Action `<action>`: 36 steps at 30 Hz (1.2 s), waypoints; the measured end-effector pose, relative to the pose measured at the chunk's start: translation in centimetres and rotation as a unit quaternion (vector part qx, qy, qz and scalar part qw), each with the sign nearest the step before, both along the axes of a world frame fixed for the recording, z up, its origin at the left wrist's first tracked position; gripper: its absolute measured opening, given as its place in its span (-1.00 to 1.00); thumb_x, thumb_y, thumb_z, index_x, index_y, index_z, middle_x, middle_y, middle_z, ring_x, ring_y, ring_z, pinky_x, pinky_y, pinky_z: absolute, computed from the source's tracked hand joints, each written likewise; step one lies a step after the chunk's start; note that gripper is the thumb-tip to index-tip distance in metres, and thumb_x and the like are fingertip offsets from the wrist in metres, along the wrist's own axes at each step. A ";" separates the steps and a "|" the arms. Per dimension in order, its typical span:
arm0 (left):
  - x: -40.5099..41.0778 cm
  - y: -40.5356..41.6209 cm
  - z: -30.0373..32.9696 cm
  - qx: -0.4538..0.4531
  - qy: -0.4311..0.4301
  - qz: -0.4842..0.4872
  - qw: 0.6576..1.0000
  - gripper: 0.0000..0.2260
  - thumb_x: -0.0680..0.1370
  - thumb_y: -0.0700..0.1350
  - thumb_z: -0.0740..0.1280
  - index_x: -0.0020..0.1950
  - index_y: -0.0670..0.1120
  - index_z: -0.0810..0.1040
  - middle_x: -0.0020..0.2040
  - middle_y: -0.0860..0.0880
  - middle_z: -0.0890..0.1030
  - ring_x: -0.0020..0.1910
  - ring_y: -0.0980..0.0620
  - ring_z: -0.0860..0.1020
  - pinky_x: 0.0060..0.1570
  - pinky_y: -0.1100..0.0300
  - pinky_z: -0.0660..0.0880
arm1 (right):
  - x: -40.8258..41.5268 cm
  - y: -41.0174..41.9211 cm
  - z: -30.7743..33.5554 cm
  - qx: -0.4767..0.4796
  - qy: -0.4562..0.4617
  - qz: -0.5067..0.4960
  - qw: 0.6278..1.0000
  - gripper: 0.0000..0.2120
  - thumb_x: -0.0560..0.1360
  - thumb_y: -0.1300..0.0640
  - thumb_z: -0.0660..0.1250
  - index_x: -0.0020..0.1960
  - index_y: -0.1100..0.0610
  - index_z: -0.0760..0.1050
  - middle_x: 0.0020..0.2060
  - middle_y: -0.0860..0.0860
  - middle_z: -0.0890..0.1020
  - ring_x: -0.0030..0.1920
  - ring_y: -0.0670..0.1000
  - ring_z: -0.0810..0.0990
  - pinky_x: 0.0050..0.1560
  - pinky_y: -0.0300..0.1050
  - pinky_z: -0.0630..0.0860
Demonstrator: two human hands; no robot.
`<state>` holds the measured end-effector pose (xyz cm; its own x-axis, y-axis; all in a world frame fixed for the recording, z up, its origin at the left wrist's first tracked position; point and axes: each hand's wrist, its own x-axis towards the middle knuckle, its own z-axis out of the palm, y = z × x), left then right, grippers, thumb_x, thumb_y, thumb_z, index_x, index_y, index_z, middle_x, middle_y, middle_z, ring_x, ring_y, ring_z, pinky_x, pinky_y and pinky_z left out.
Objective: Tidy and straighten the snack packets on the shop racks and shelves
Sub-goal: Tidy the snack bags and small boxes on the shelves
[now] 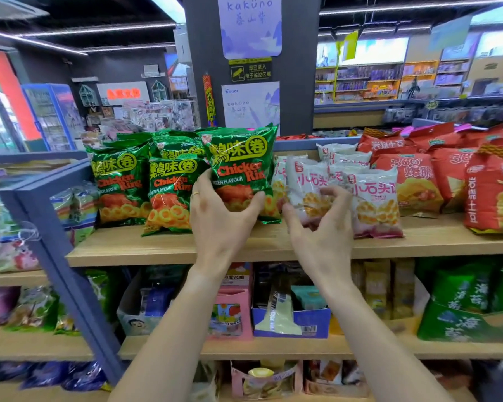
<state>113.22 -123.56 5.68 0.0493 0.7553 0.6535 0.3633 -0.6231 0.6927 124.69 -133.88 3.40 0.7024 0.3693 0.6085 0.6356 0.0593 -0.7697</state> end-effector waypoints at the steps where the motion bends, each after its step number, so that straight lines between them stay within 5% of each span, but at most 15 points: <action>1: -0.3 -0.2 -0.2 0.008 0.011 0.013 1.000 -0.13 0.42 0.25 0.54 0.56 -0.13 0.28 0.42 -0.08 0.46 0.41 -0.06 0.41 0.34 0.16 0.32 | 0.0 0.8 0.0 -0.015 -0.002 -0.011 1.000 -0.47 0.47 -0.12 0.44 0.29 -0.05 0.23 0.13 -0.01 0.45 0.13 0.10 0.54 0.16 0.20 0.54; 5: -1.1 -0.2 -1.2 0.037 0.069 0.056 0.995 -0.11 0.42 0.29 0.51 0.53 -0.21 0.29 0.36 -0.17 0.48 0.37 -0.17 0.43 0.33 -0.02 0.42 | 0.3 3.3 -0.4 -0.107 -0.080 -0.086 0.987 -0.49 0.52 0.01 0.39 0.33 0.11 0.22 0.18 0.17 0.44 0.15 0.24 0.52 0.02 0.08 0.50; 8: -1.6 -0.4 -2.0 0.058 0.097 0.070 0.991 -0.09 0.42 0.34 0.48 0.52 -0.25 0.31 0.34 -0.21 0.49 0.37 -0.19 0.44 0.36 -0.05 0.45 | 0.3 4.1 0.2 -0.221 -0.167 -0.198 0.940 -0.33 0.50 -0.13 0.44 0.39 0.21 0.23 0.21 0.21 0.49 0.11 0.24 0.60 -0.20 0.05 0.53; 12: -2.0 -0.1 -2.9 0.079 0.128 0.075 0.986 -0.06 0.45 0.43 0.37 0.50 -0.30 0.33 0.32 -0.24 0.51 0.37 -0.21 0.45 0.36 -0.07 0.47 | 0.3 4.1 0.3 -0.272 -0.193 -0.232 0.914 -0.22 0.49 -0.28 0.39 0.44 0.21 0.23 0.19 0.21 0.56 0.08 0.22 0.64 -0.19 0.03 0.55; 20: -2.9 -0.7 -3.7 0.040 0.087 -0.001 0.995 0.04 0.45 0.44 0.40 0.66 -0.15 0.04 0.53 -0.17 0.37 0.51 -0.14 0.35 0.44 -0.06 0.41 | -0.7 2.1 -0.8 -0.242 -0.220 -0.228 0.917 -0.48 0.49 -0.17 0.40 0.23 0.20 0.42 0.10 0.18 0.58 0.04 0.24 0.61 -0.26 0.05 0.54; 27: -7.2 -1.7 -2.0 0.081 -0.049 0.000 0.995 -0.18 0.46 0.20 0.56 0.51 0.02 0.14 0.40 0.03 0.40 0.38 0.05 0.43 0.31 0.14 0.41 | -2.9 2.0 -0.4 -0.123 -0.230 -0.173 0.950 -0.61 0.53 -0.08 0.40 0.18 0.17 0.45 0.02 0.14 0.57 0.01 0.20 0.59 -0.31 -0.10 0.36; 31: -13.3 1.5 -0.8 0.078 -0.047 0.091 0.992 -0.25 0.49 0.16 0.53 0.50 0.01 0.16 0.36 0.02 0.43 0.31 -0.02 0.45 0.27 0.07 0.39 | -5.2 3.3 0.2 -0.067 -0.235 -0.079 0.966 -0.53 0.51 -0.08 0.43 0.31 0.11 0.44 0.16 0.12 0.55 0.17 0.17 0.53 -0.12 -0.04 0.52; 36: -17.9 6.6 -1.3 0.043 0.026 0.144 0.988 -0.28 0.53 0.09 0.49 0.54 0.00 0.15 0.49 -0.11 0.32 0.40 -0.21 0.39 0.31 -0.13 0.40 | -6.5 6.8 0.8 -0.114 -0.235 -0.035 0.965 -0.31 0.52 -0.15 0.40 0.54 -0.06 0.19 0.37 0.22 0.40 0.35 0.28 0.42 0.10 0.20 0.60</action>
